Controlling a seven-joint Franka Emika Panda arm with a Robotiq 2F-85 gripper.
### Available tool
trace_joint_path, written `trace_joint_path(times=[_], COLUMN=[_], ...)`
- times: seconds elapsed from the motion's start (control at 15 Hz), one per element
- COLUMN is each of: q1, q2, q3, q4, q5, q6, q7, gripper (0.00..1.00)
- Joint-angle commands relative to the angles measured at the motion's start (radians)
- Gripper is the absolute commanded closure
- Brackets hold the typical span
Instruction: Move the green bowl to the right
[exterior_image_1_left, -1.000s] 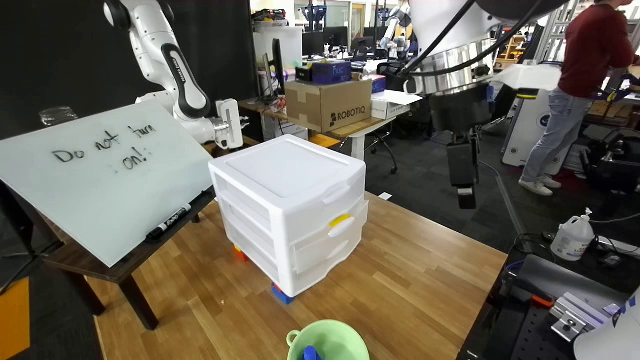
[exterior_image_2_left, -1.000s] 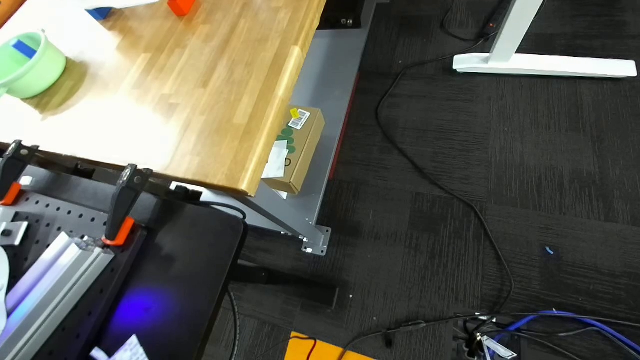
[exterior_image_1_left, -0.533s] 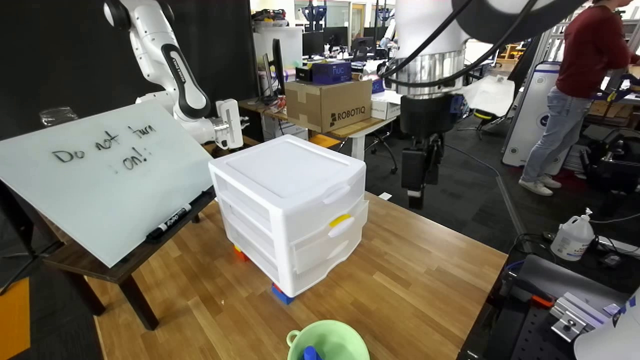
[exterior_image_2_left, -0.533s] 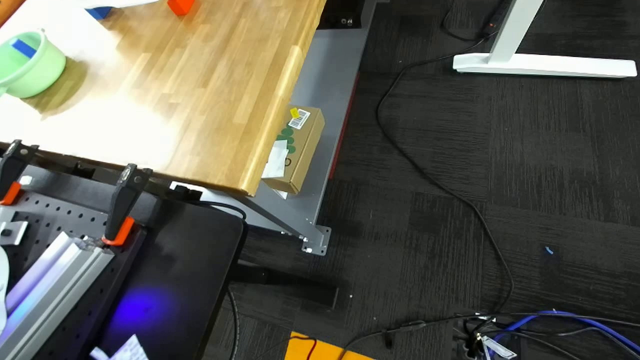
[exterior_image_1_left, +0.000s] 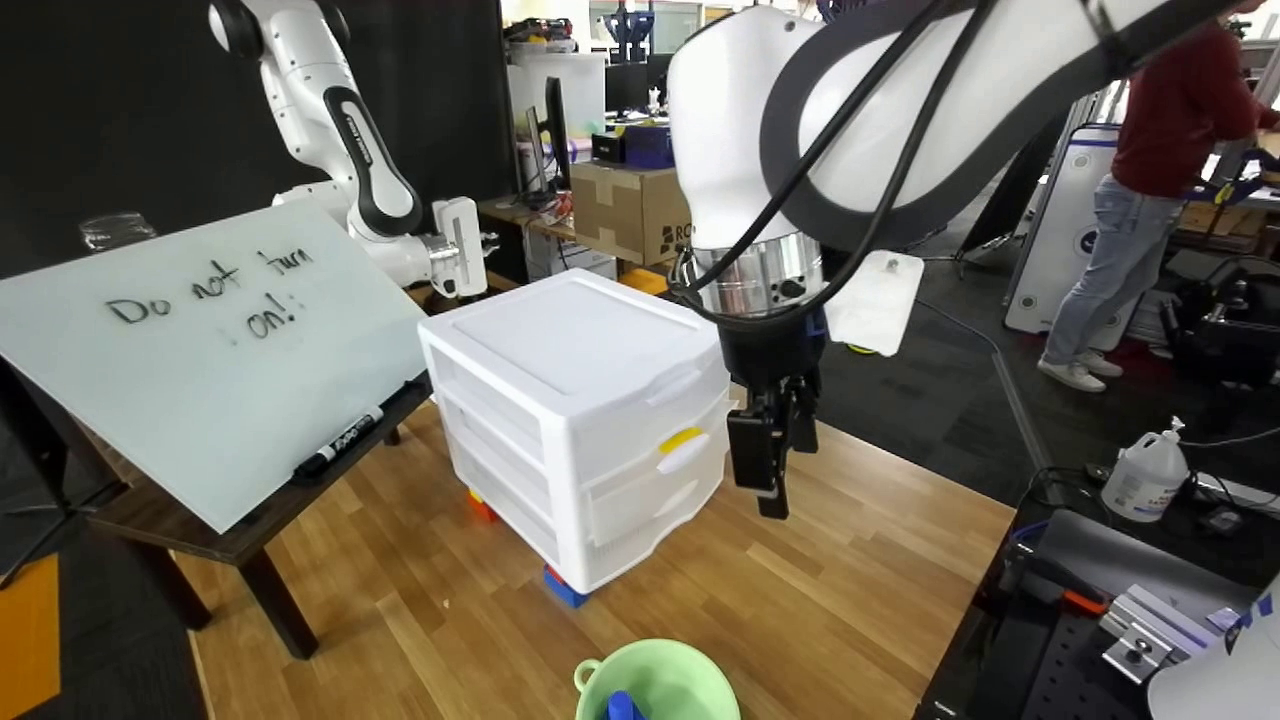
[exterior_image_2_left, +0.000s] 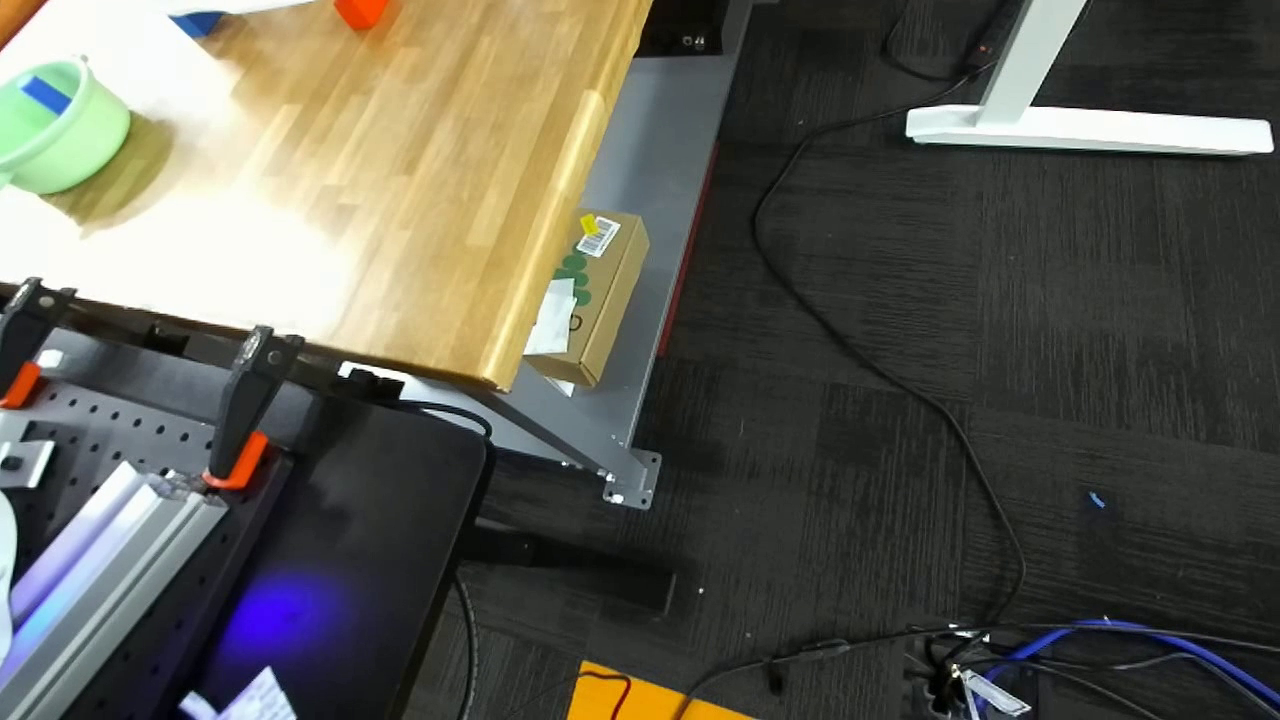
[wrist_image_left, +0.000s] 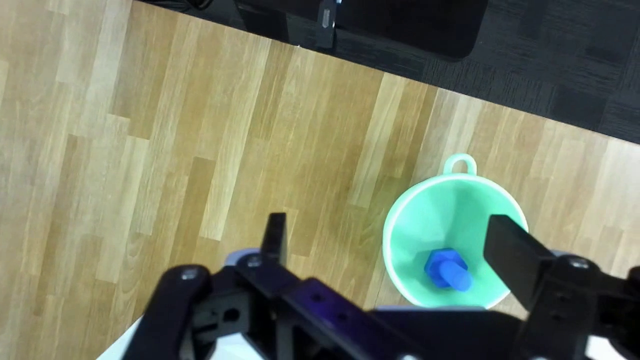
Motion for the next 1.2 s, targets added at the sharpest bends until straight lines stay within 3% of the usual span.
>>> trace_joint_path(times=[0.0, 0.53, 1.13], q1=[0.004, -0.001, 0.022], q2=[0.005, 0.003, 0.147], q3=[-0.004, -0.015, 0.009], q4=[0.008, 0.009, 0.102], q5=[-0.001, -0.002, -0.015], q6=[-0.003, 0.015, 0.012], q7=[0.001, 0.011, -0.023], gripper=[0.0, 0.0, 0.0])
